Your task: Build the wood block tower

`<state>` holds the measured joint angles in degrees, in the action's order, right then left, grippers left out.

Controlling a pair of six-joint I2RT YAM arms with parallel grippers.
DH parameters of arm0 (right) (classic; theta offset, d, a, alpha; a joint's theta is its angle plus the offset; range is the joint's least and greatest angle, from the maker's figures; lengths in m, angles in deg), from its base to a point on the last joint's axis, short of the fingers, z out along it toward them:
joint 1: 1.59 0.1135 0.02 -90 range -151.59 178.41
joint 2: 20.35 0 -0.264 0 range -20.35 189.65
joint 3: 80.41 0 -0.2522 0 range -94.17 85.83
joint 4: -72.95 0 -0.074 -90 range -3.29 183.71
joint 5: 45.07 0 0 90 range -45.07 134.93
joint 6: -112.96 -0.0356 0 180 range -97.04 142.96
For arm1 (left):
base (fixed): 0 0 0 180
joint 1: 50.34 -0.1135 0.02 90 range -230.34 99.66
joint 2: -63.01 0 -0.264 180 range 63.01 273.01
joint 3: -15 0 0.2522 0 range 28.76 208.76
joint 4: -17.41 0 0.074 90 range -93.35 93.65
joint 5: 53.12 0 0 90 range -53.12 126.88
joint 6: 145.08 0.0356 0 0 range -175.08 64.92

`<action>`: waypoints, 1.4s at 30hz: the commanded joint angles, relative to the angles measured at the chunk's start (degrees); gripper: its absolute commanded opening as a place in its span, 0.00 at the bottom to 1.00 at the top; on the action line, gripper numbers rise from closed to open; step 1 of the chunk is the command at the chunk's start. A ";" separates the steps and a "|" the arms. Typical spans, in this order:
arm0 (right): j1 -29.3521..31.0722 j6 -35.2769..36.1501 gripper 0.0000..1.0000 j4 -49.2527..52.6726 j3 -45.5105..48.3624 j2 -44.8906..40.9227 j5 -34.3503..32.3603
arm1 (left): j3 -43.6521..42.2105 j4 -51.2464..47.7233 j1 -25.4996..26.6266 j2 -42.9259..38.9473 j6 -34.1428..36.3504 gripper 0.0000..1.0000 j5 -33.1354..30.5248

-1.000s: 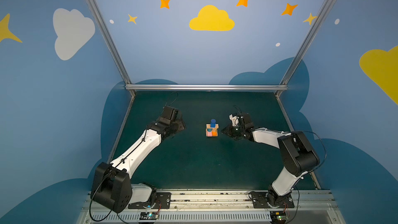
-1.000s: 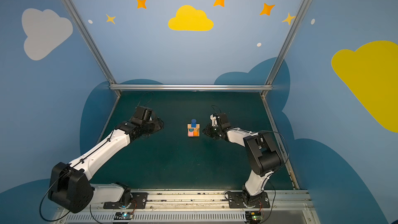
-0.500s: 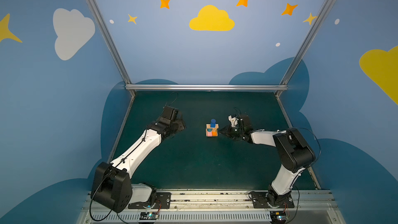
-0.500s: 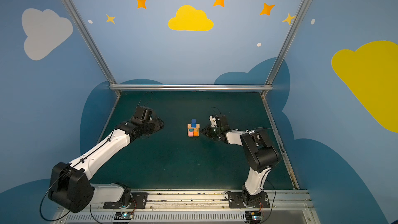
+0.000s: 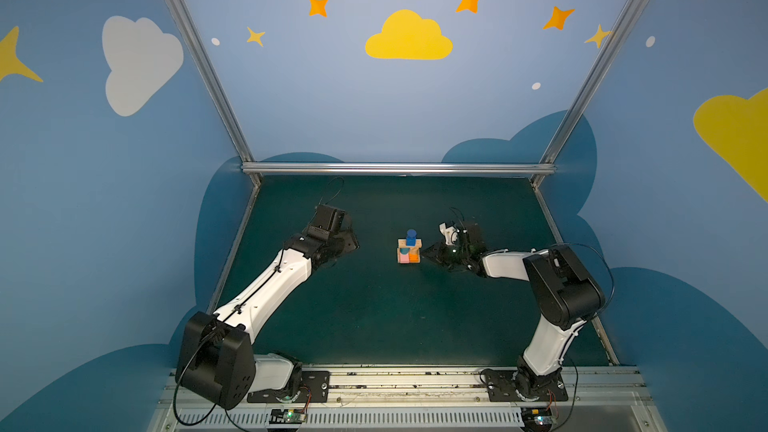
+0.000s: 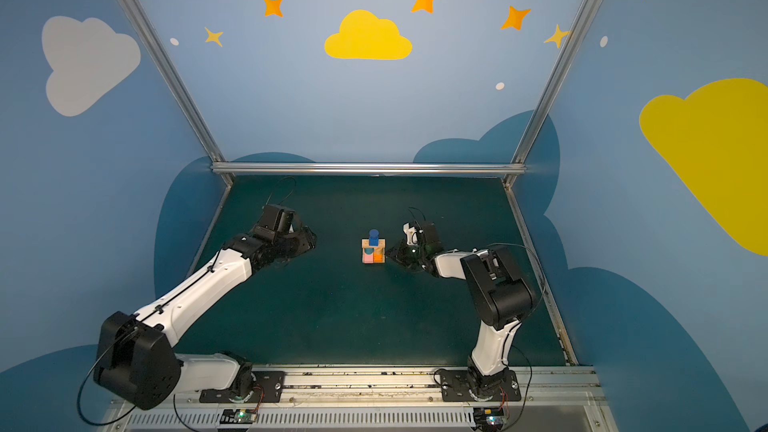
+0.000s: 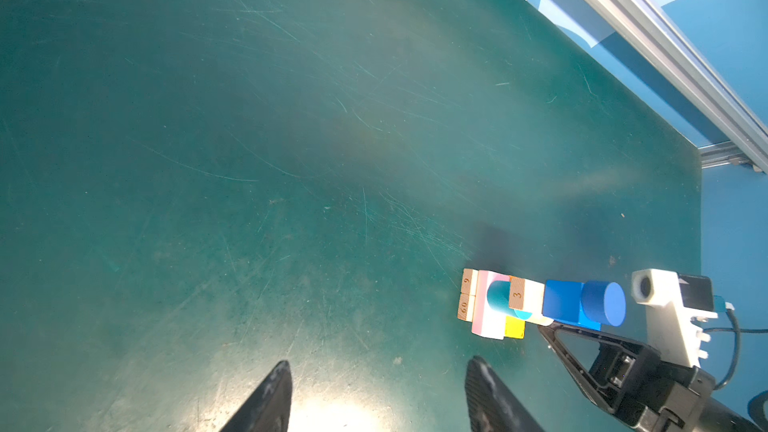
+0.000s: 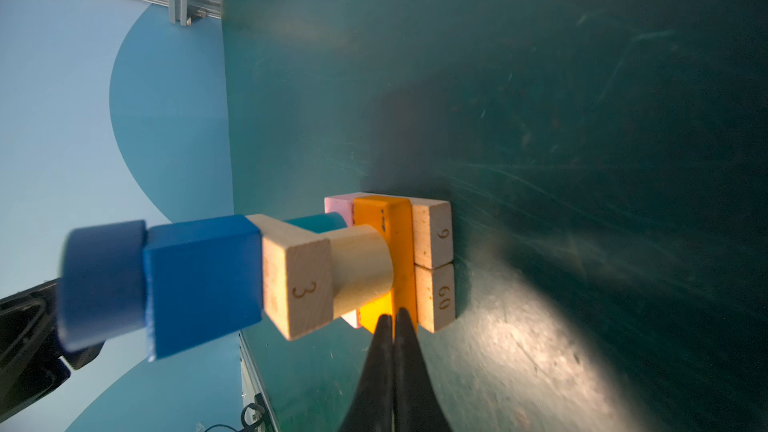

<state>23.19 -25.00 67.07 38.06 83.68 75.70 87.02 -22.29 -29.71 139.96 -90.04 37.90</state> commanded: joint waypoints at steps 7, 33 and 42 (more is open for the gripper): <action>0.71 -0.90 0.00 -1.63 -1.28 1.44 1.23 | -0.13 -0.19 -0.25 0.26 0.29 0.66 -0.05; 0.91 -1.39 0.00 -1.98 -2.51 2.58 2.10 | -0.25 -0.52 -0.24 0.07 0.60 0.66 -0.14; 1.06 -1.54 0.00 -2.23 -2.60 2.67 2.02 | -0.38 -0.51 -0.32 0.07 0.59 0.66 -0.14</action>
<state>23.95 -26.34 65.59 36.97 85.73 77.23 87.02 -22.29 -29.71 139.96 -89.87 37.87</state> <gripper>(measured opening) 0.048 0.660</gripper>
